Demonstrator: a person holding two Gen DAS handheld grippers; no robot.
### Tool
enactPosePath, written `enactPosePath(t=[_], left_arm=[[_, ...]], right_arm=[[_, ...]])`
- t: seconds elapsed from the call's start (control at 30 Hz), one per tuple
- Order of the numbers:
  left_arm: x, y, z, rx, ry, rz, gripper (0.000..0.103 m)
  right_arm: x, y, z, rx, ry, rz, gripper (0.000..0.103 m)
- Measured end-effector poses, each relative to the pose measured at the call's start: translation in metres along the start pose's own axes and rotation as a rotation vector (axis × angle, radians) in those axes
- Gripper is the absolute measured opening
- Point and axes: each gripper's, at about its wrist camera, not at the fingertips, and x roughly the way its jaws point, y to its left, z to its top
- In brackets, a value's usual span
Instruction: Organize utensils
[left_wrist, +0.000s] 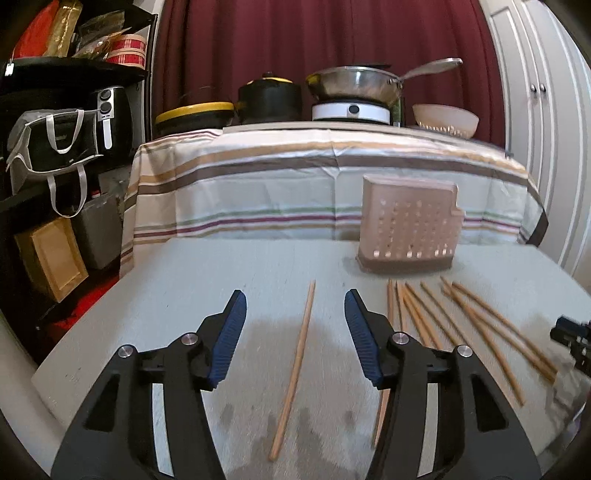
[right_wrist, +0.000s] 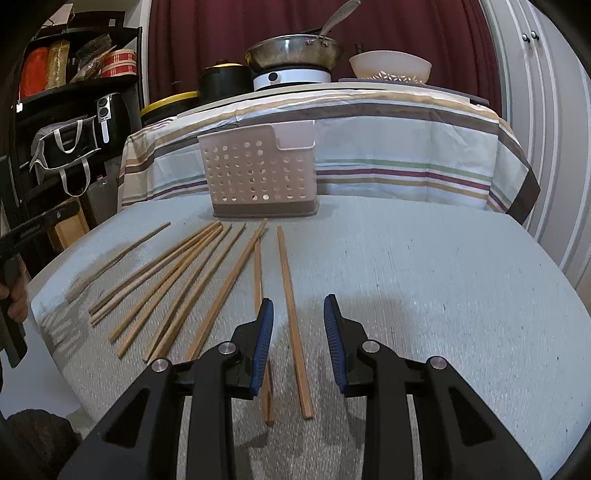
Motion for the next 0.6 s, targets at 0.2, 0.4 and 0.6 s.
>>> enactPosePath(t=[0.2, 0.4, 0.6], left_arm=[[-0.008, 0.003, -0.019, -0.005, 0.037, 0.007, 0.058], [-0.005, 0.003, -0.044, 0.007, 0.089, 0.017, 0.058], [0.004, 0.004, -0.061, 0.006, 0.13, 0.028, 0.058]], right_arm=[[-0.005, 0.001, -0.012, -0.007, -0.001, -0.002, 0.029], [-0.007, -0.003, -0.028, 0.001, 0.016, -0.017, 0.029], [-0.007, -0.004, -0.035, -0.003, 0.017, -0.027, 0.029]])
